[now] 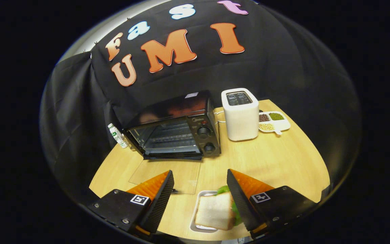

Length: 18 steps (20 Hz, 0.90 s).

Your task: Open the toaster oven, put the food inside, and close the toaster oven door.

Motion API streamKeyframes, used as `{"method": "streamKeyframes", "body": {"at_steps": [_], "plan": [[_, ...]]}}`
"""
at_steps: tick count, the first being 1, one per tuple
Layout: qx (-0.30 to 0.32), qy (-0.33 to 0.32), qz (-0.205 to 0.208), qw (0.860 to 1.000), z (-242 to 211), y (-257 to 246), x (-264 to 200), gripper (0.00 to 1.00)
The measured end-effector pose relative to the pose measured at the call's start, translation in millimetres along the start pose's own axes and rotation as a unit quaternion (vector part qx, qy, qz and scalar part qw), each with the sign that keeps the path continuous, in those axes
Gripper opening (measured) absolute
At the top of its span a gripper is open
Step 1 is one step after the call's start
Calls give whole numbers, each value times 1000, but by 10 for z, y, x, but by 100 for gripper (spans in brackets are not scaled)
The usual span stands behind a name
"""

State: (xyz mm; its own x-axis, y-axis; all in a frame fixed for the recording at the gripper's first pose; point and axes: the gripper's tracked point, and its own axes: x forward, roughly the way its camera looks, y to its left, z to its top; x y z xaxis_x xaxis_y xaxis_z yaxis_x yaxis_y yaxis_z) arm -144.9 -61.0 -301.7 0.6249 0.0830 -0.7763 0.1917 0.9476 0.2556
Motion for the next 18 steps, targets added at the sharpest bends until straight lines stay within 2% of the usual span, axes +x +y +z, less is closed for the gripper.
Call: {"method": "streamKeyframes", "body": {"at_steps": [5, 12, 16, 18], "plan": [[15, 61, -2, 998, -309, -301, -58, 94], [56, 122, 34, 990, -705, -404, 46, 92], [78, 160, 48, 983, -921, -393, 153, 87], [86, 169, 60, 980, -977, -373, 167, 80]]}}
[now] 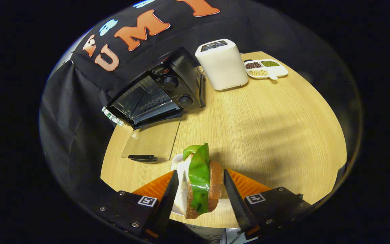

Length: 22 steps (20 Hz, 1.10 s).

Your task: Open the toaster oven, put the food inside, and close the toaster oven door.

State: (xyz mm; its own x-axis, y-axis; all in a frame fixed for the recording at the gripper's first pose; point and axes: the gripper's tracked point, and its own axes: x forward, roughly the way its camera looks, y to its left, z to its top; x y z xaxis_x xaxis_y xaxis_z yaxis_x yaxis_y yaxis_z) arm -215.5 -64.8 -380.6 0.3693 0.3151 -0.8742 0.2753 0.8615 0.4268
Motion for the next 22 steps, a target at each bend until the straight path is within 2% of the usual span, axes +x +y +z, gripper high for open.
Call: {"method": "streamKeyframes", "body": {"at_steps": [3, 4, 5, 7, 9, 14, 18, 22], "plan": [[30, 13, 32, 999, -24, 87, -41, 57], [43, 20, 51, 998, -33, 146, -70, 54], [52, 20, 55, 997, -27, 155, -73, 46], [55, 15, 54, 997, -7, 151, -94, 39], [48, 0, 48, 998, 60, 159, -150, 35], [45, -63, 46, 996, 408, 316, -348, 35], [55, -103, 72, 991, 643, 598, -366, 35], [64, -119, 100, 986, 787, 938, -149, 35]]}}
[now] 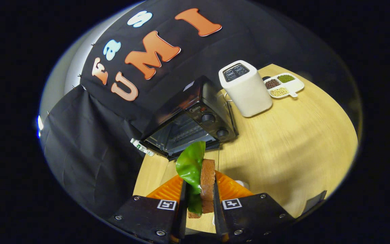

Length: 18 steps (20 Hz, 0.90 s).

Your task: Open the toaster oven, put the food inside, and close the toaster oven door.

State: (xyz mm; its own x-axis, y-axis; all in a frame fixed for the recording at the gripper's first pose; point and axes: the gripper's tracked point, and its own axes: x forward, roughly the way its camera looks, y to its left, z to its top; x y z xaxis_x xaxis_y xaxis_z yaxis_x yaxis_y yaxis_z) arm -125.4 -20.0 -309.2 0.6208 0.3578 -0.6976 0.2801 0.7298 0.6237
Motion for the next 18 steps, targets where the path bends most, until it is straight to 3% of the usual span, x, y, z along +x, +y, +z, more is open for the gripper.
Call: {"method": "streamKeyframes", "body": {"at_steps": [6, 14, 16, 18], "plan": [[57, -38, 67, 995, 104, 503, 556, 35], [105, -102, 81, 986, 194, 667, 1292, 35], [117, -131, 75, 982, 213, 581, 1441, 34], [155, -145, 95, 973, 258, 598, 1550, 35]]}}
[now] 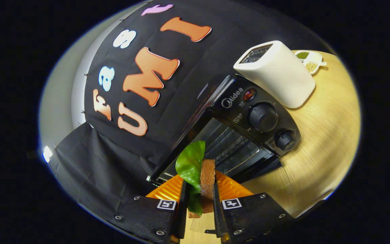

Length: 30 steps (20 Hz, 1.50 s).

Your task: Open the toaster oven, put the food inside, and close the toaster oven door.

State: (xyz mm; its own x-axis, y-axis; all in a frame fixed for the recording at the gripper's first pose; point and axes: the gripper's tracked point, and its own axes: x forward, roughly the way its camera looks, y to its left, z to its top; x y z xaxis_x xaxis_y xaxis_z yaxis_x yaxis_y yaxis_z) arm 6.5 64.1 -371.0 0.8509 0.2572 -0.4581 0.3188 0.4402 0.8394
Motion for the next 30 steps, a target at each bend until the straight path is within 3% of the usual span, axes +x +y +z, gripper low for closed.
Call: {"method": "streamKeyframes", "body": {"at_steps": [3, 11, 20, 24, 30], "plan": [[41, -32, 19, 998, 0, 3, 118, 34], [71, -82, 10, 994, -28, -120, 600, 34], [22, -150, -51, 987, 149, -246, 979, 35], [-82, -167, -89, 978, 147, -325, 951, 45], [-235, -143, -159, 948, 204, -446, 682, 80]]}}
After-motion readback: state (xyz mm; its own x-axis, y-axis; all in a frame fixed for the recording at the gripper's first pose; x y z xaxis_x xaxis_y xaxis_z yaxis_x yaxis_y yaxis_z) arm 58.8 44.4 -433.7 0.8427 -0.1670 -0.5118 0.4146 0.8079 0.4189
